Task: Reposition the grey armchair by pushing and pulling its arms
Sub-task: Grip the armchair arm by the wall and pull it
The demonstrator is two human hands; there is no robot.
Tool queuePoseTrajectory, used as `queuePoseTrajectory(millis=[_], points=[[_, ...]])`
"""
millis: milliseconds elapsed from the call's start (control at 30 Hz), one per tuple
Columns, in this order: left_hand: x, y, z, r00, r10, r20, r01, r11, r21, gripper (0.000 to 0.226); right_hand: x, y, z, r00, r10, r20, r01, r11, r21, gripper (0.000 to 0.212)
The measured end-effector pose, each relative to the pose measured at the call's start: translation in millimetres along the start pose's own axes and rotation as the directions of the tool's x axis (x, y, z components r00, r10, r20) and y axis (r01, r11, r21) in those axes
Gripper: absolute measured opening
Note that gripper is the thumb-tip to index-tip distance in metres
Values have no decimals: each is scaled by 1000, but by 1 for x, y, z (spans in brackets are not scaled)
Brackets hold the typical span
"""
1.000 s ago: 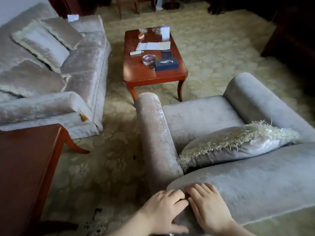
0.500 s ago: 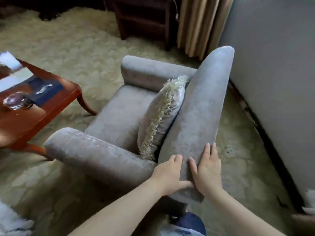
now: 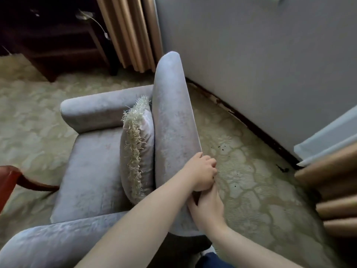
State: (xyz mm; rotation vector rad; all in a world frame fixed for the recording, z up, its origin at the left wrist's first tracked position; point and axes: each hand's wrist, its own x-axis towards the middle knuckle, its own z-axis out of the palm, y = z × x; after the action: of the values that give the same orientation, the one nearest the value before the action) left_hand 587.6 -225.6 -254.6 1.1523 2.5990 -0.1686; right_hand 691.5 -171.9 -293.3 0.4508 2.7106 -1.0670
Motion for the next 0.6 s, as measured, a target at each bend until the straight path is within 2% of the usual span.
queuePoseTrajectory(millis=[67, 167, 233, 300, 367, 433, 500, 600], points=[[5, -4, 10, 998, 34, 45, -33, 999, -24, 33, 1, 0, 0, 1000, -12, 1, 12, 1000, 4, 68], [7, -15, 17, 992, 115, -52, -117, 993, -30, 33, -2, 1, 1, 997, -61, -37, 61, 998, -6, 64], [10, -20, 22, 980, 176, -97, -180, 983, -33, 38, -2, 0, 2, 995, -42, -93, 39, 999, -36, 60], [11, -22, 25, 972, 199, -128, -206, 978, -40, 43, -3, -1, 5, 990, 12, -141, -27, 994, -106, 51], [13, -25, 28, 960, 226, -167, -234, 972, -28, 44, -3, -6, 10, 970, 135, -201, -176, 963, -202, 41], [13, -29, 31, 948, 274, -159, -277, 961, 7, 39, -4, -18, 16, 910, 321, -262, -388, 882, -269, 40], [15, -32, 34, 925, 331, -184, -333, 943, 19, 35, -3, -29, 25, 811, 477, -339, -562, 795, -226, 47], [19, -31, 38, 910, 344, -230, -346, 938, 31, 34, 1, -33, 35, 704, 537, -464, -644, 758, -100, 45]])
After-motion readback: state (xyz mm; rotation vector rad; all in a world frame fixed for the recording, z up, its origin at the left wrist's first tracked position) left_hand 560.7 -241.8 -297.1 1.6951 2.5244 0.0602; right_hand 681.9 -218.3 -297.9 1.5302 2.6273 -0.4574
